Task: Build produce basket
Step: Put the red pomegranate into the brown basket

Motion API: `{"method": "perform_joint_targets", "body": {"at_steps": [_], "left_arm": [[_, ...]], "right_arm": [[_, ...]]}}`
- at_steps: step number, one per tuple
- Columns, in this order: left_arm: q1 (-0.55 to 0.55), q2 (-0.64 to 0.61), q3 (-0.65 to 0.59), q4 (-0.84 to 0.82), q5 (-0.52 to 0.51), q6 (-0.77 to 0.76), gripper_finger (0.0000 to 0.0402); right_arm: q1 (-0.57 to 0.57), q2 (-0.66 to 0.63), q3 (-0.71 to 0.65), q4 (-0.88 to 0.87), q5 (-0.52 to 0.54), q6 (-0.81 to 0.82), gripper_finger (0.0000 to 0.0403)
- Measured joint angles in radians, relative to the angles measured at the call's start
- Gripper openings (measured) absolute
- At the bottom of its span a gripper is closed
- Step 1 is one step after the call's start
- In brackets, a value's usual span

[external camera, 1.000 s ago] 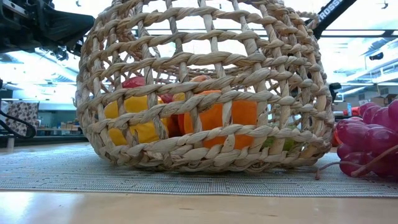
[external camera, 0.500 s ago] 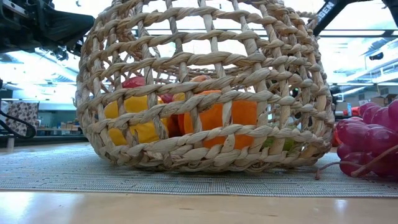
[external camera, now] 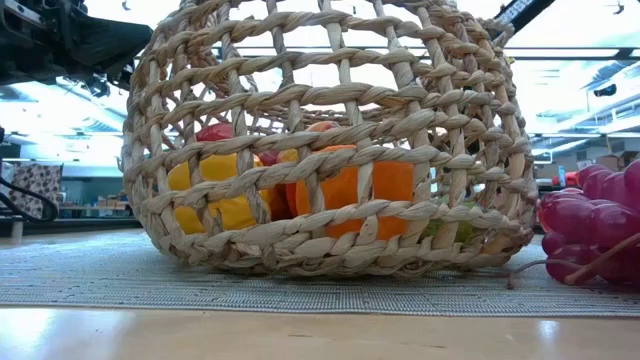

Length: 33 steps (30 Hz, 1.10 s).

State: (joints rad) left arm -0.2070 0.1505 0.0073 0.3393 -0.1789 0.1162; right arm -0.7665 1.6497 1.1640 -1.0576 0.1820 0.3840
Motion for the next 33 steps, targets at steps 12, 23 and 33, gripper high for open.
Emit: {"method": "perform_joint_targets", "body": {"at_steps": [12, 23, 33], "left_arm": [[0.0, 0.0, 0.0, 0.0, 0.0, 0.0, 0.0033], [0.0, 0.0, 0.0, 0.0, 0.0, 0.0, 0.0028], [0.0, 0.0, 0.0, 0.0, 0.0, 0.0, 0.0035]], "right_arm": [[0.033, -0.075, -0.037, 0.058, 0.076, 0.036, 0.0386], [0.051, -0.187, -0.306, 0.483, 0.236, 0.061, 0.0386], [0.057, -0.256, -0.543, 0.742, 0.255, 0.173, 0.0386]]}}
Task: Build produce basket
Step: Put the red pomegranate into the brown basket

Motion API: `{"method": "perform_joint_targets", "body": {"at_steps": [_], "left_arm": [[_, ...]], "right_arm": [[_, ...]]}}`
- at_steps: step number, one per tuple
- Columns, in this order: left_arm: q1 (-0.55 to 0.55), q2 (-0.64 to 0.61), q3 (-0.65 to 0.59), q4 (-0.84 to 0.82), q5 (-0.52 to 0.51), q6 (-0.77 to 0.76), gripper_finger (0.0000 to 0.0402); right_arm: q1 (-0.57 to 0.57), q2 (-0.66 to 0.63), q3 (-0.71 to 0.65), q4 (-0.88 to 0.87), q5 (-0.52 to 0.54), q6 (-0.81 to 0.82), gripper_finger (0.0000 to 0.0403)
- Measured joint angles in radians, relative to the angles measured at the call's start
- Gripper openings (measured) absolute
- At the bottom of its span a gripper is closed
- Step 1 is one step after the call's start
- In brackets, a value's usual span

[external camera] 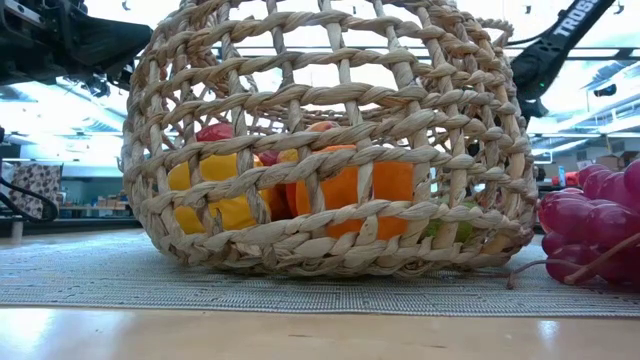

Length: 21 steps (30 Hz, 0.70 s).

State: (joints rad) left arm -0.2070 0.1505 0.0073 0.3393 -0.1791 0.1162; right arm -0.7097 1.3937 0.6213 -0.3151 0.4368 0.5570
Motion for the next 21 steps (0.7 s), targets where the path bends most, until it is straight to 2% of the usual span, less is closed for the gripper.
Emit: {"method": "perform_joint_targets", "body": {"at_steps": [4, 12, 21], "left_arm": [[0.0, 0.0, 0.0, 0.0, 0.0, 0.0, 0.003], [0.0, 0.0, 0.0, 0.0, 0.0, 0.0, 0.0034], [0.0, 0.0, 0.0, 0.0, 0.0, 0.0, 0.0028]], "right_arm": [[0.011, -0.002, -0.042, 0.07, 0.004, 0.02, 0.0384], [0.027, -0.008, -0.045, 0.072, 0.019, -0.002, 0.0367], [0.027, -0.092, -0.051, 0.067, -0.035, -0.015, 0.0348]]}}
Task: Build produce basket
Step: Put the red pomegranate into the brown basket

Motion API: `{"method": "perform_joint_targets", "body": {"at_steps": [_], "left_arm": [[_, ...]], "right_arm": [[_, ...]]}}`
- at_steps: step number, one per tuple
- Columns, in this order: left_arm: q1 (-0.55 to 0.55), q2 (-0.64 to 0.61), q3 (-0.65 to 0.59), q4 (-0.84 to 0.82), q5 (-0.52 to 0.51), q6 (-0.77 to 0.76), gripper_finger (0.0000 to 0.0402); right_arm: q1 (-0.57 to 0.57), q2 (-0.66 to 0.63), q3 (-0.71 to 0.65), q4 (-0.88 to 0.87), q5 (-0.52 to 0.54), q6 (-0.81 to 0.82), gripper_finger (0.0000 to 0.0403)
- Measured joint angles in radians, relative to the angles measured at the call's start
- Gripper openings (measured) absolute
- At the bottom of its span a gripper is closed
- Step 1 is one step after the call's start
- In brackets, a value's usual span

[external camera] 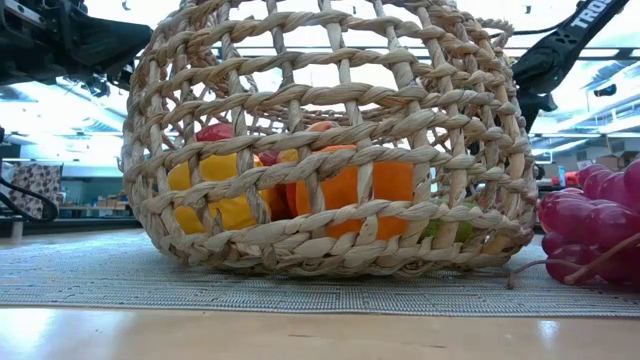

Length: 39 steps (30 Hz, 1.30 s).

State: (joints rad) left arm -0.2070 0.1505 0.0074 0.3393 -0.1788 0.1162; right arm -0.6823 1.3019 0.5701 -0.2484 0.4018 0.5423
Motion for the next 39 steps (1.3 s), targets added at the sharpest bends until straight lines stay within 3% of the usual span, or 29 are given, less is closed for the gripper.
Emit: {"method": "perform_joint_targets", "body": {"at_steps": [6, 9, 18, 23, 27, 33, 39], "left_arm": [[0.0, 0.0, 0.0, 0.0, 0.0, 0.0, 0.0033], [0.0, 0.0, 0.0, 0.0, 0.0, 0.0, 0.0036], [0.0, 0.0, 0.0, 0.0, 0.0, 0.0, 0.0028], [0.0, 0.0, 0.0, 0.0, 0.0, 0.0, 0.0035], [0.0, 0.0, 0.0, 0.0, 0.0, 0.0, 0.0035], [0.0, 0.0, 0.0, 0.0, 0.0, 0.0, 0.0028], [0.0, 0.0, 0.0, 0.0, 0.0, 0.0, 0.0035]], "right_arm": [[0.01, -0.088, 0.0, 0.022, -0.071, -0.001, 0.0348], [0.029, -0.155, 0.0, 0.116, -0.145, -0.003, 0.0348], [0.112, -0.338, 0.002, 0.616, -0.409, -0.011, 0.0348], [0.188, -0.375, 0.004, 0.938, -0.576, 0.001, 0.0348], [0.28, -0.374, 0.004, 1.096, -0.656, -0.069, 0.0348], [0.427, -0.349, 0.004, 1.157, -0.638, -0.237, 0.0348], [0.547, -0.302, 0.004, 1.193, -0.485, -0.413, 0.0349]]}}
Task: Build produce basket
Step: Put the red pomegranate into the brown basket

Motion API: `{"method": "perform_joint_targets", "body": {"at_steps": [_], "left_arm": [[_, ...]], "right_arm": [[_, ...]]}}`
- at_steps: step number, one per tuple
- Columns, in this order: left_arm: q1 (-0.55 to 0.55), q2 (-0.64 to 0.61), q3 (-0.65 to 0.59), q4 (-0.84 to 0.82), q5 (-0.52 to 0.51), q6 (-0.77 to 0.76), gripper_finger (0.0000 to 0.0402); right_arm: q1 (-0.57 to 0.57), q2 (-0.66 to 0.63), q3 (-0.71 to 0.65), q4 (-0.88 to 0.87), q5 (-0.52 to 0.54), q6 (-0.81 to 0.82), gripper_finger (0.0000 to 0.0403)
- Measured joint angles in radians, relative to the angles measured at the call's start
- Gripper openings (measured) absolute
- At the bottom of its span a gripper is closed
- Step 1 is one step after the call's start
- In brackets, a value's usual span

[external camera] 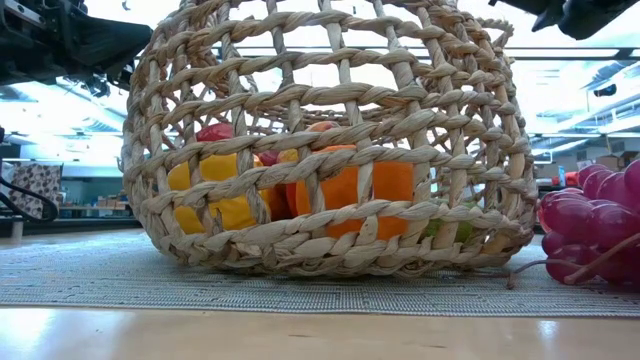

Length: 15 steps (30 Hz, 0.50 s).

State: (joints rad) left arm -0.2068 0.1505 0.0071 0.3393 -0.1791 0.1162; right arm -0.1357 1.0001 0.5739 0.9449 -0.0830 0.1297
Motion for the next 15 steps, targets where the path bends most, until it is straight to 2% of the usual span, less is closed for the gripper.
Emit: {"method": "perform_joint_targets", "body": {"at_steps": [4, 9, 15], "left_arm": [[0.0, 0.0, 0.0, 0.0, 0.0, 0.0, 0.0035], [0.0, 0.0, 0.0, 0.0, 0.0, 0.0, 0.0028], [0.0, 0.0, 0.0, 0.0, 0.0, 0.0, 0.0033]], "right_arm": [[0.087, 0.062, 0.012, 0.005, 0.113, -0.181, 0.0349], [0.192, 0.193, 0.075, 0.004, 0.203, -0.435, 0.0349], [0.285, 0.374, 0.178, -0.005, 0.453, -0.823, 0.0349]]}}
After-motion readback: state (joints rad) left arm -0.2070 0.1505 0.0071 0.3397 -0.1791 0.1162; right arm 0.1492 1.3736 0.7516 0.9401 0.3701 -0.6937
